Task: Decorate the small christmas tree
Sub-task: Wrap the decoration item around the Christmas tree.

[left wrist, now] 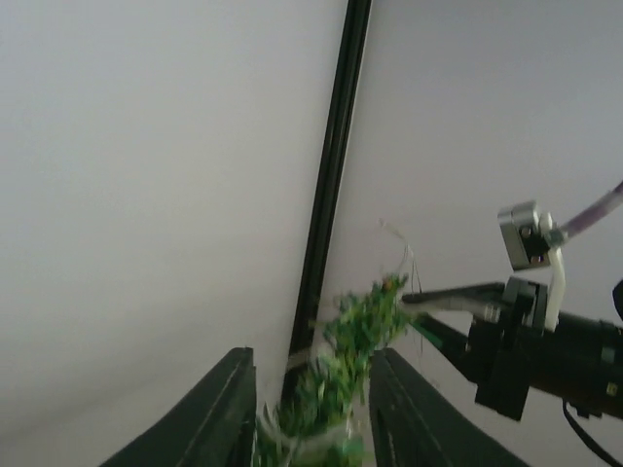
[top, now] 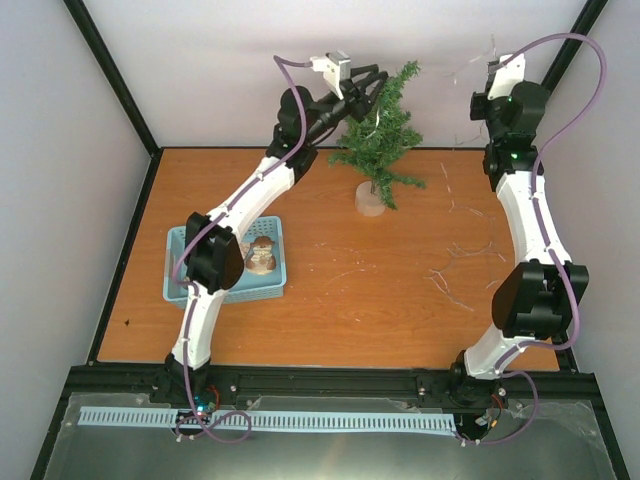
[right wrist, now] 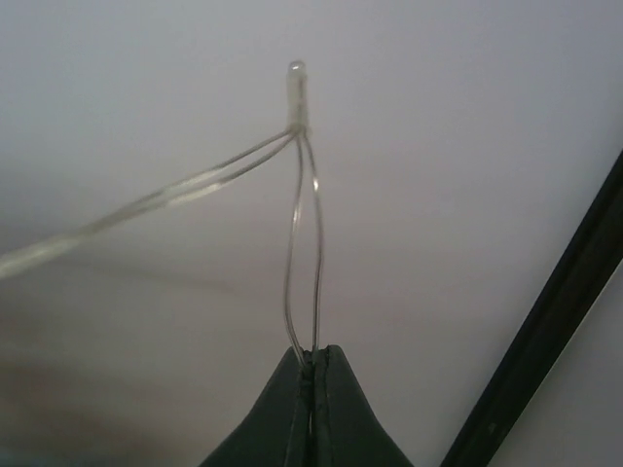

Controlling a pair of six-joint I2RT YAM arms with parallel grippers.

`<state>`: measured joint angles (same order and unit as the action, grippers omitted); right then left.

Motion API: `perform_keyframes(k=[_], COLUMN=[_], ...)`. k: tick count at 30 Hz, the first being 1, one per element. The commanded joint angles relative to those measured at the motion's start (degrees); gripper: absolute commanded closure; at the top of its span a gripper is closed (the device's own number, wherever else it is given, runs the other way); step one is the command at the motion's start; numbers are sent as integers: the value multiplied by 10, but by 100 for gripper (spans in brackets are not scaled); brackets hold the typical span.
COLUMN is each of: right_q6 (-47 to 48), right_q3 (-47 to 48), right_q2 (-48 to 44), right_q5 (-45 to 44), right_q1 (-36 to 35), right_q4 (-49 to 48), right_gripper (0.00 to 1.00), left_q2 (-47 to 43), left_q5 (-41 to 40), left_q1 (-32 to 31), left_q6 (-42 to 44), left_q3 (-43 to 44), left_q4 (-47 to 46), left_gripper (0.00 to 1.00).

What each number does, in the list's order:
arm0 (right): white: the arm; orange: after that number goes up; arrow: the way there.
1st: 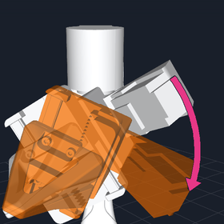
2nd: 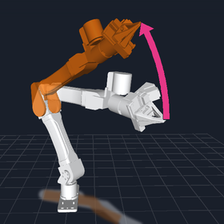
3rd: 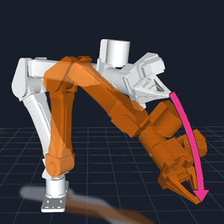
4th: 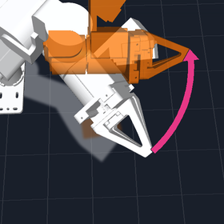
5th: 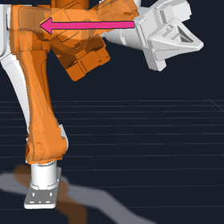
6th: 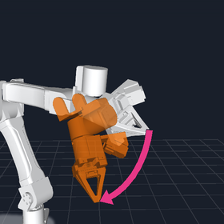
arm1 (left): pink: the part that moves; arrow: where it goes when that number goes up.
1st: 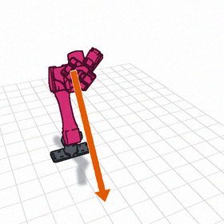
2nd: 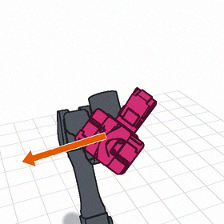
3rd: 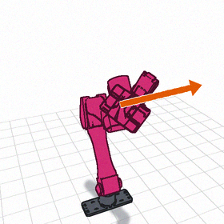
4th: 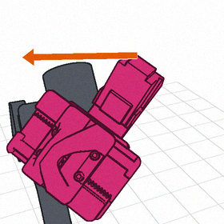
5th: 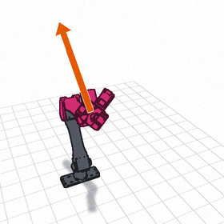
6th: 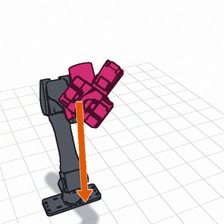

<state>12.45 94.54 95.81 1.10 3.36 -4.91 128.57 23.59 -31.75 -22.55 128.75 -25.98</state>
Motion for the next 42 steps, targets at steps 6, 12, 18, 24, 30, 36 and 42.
perform_keyframes(k=[6, 12, 18, 24, 30, 36, 42], right_q6=[3, -15, -22, -45, -58, -76, -81], right_q3=[-21, -32, -50, -83, -94, -138, -162], right_q2=[-39, -52, -74, -103, -126, -163, -190], right_q5=[19, 4, -1, 15, -42, -4, 22], right_q1=[9, 24, 27, 27, 26, 26, 27], right_q4=[24, 50, 90, 138, 197, 171, 144], right_gripper=[97, 97, 97, 97, 97, 97, 97], left_q2=[-88, -144, -167, -219, -281, -283, -234], left_q5=[52, 49, 54, 44, 42, 36, 22], left_q1=[4, 4, 4, 4, 4, 4, 4], left_q6=[49, 76, 89, 107, 131, 158, 155], left_q3=[-80, -156, -174, -224, -316, -339, -275], left_q4=[84, 104, 139, 171, 169, 169, 194], left_gripper=[52, 44, 42, 42, 42, 50, 63])
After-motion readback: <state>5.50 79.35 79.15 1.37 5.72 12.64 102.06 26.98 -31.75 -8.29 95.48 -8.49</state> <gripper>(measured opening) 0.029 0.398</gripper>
